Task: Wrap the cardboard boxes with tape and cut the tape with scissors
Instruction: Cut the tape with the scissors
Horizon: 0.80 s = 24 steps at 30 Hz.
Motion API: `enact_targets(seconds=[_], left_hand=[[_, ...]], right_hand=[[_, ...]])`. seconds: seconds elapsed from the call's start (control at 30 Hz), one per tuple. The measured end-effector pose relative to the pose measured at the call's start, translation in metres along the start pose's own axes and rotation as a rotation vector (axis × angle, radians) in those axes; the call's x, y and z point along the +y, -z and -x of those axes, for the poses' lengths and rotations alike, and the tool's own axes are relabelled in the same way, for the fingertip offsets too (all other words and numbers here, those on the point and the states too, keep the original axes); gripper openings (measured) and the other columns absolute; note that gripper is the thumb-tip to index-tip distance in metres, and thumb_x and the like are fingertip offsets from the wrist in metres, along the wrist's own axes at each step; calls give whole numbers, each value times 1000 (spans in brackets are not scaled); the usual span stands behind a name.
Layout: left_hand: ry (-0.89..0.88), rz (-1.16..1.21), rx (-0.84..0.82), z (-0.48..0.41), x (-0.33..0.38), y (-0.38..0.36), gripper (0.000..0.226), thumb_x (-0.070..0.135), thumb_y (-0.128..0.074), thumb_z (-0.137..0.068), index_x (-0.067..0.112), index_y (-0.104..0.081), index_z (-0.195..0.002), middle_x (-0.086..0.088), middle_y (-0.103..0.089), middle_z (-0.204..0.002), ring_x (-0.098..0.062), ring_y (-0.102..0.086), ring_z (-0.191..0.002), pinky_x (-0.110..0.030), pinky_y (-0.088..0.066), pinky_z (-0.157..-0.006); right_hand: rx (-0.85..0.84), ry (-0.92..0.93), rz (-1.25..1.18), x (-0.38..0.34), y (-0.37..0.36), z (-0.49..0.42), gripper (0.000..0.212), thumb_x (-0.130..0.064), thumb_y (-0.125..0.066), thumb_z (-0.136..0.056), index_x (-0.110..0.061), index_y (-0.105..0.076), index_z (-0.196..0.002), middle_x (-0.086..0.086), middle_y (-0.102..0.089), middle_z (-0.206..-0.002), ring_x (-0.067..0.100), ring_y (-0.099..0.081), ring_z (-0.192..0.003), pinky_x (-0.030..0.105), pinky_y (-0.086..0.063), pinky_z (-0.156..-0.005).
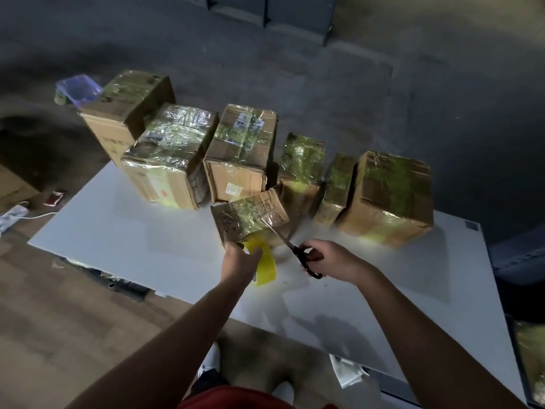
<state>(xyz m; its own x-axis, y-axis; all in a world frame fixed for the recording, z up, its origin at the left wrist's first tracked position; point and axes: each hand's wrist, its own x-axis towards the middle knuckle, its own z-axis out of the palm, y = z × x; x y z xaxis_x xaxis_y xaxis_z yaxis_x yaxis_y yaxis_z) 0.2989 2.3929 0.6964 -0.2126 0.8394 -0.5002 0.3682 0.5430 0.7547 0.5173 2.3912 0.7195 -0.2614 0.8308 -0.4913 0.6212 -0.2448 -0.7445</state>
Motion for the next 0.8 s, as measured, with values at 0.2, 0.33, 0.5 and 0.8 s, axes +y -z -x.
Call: enact_targets(seconds=[0.2, 0.33, 0.5, 0.8], left_hand=[[-25, -9, -117, -6, -6, 11, 44, 3, -70, -78, 7, -37, -106, -8, -58, -60, -23, -57, -54, -39, -52, -61], [-12, 17, -190, -13, -7, 22, 47, -1, -71, -78, 9, -37, -109, -15, -61, -84, -27, -60, -71, -43, -55, -69], [3, 0, -279, -18, -6, 30, 53, 0, -71, -81, 6, -37, -121, -13, -56, -95, -23, -59, -71, -38, -55, -66], [-21, -78, -387, -25, -14, 53, 73, -2, -66, -85, 12, -27, -144, -4, -49, -88, -16, -53, -70, -20, -50, -50]], right_hand=[[-126, -42, 136, -14, 16, 0, 37, -6, -59, -84, -32, -61, -110, -11, -74, -85, 5, -68, -80, 20, -47, -67], [-192, -78, 250, -22, 26, 0, 34, -10, -58, -85, -33, -65, -108, -13, -74, -87, -2, -64, -70, 20, -45, -69], [-221, -85, 411, -30, 32, -7, 26, -37, -76, -77, -36, -67, -102, -13, -69, -84, 3, -60, -66, 21, -45, -65], [-234, -99, 498, -39, 43, -19, 39, -59, -77, -67, -40, -66, -99, -14, -68, -87, 9, -64, -81, 22, -47, -68]])
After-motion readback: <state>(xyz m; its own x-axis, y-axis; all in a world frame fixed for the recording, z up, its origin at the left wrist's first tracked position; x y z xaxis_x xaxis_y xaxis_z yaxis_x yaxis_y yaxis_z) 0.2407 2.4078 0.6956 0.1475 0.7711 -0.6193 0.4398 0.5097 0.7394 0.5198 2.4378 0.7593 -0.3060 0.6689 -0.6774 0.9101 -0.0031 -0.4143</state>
